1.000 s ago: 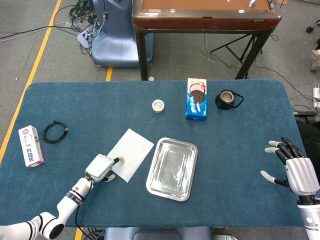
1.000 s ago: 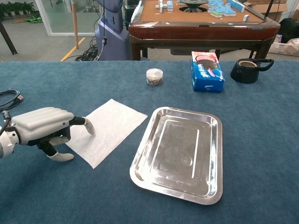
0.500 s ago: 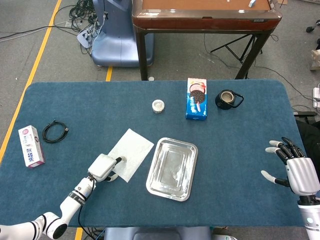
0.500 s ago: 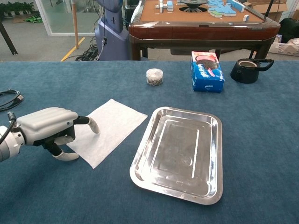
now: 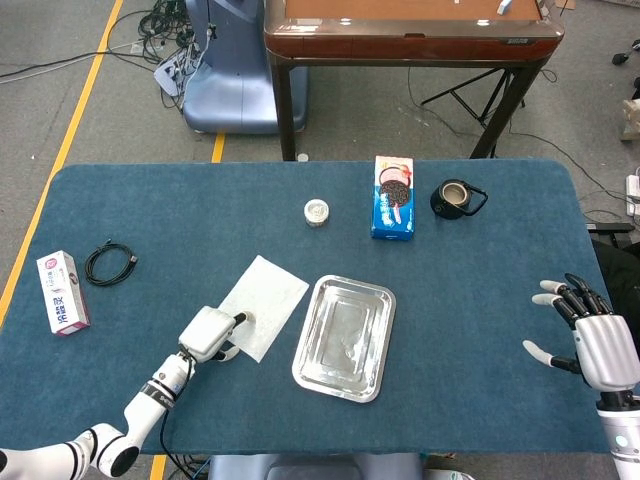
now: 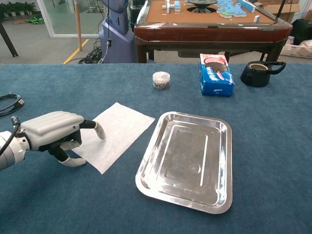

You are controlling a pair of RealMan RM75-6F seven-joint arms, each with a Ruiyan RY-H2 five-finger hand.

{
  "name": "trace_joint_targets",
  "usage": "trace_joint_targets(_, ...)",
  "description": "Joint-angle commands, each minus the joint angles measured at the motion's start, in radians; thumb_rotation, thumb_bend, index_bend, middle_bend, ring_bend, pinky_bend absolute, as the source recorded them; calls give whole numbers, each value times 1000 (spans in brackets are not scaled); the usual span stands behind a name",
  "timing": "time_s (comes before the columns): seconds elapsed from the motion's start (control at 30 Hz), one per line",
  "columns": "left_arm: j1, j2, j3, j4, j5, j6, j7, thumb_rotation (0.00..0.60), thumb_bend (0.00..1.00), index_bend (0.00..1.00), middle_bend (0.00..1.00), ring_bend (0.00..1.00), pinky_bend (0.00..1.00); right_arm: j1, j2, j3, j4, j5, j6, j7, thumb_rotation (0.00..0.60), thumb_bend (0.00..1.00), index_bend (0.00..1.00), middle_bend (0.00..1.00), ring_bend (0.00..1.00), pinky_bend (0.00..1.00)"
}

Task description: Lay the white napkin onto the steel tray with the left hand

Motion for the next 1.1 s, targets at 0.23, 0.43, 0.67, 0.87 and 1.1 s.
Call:
trace_joint_targets(0.23, -1, -12, 4, 12, 5, -1, -17, 600, 246, 347, 1000, 1000, 1000, -1, 3, 1, -1, 0, 2, 3, 600, 26, 356, 264, 120, 234)
trace_joint_targets(0.43, -2, -22, 4, 21, 10, 1, -24, 600, 246, 362, 1000, 1000, 1000, -2, 3, 2, -2, 0, 5, 3, 600, 26, 356, 264, 120, 234)
trace_joint_targets(0.67, -1, -29, 0, 25, 8, 7, -26, 600, 278, 382, 1000, 1000, 1000, -3, 4, 3, -3, 0, 5, 4, 600, 26, 356, 264, 120, 234)
trace_joint_targets(0.87, 0, -32, -4, 21, 1, 7, -22, 600, 361, 396, 1000, 1000, 1000, -3, 4, 3, -3, 1, 6, 5, 600, 26, 356, 264, 120, 234)
trace_joint_targets(1.1, 0, -32, -6, 16, -4, 5, -19, 600, 407, 402, 1000, 1000, 1000, -3, 4, 4, -2, 1, 6, 6, 600, 26, 356, 264, 120, 235)
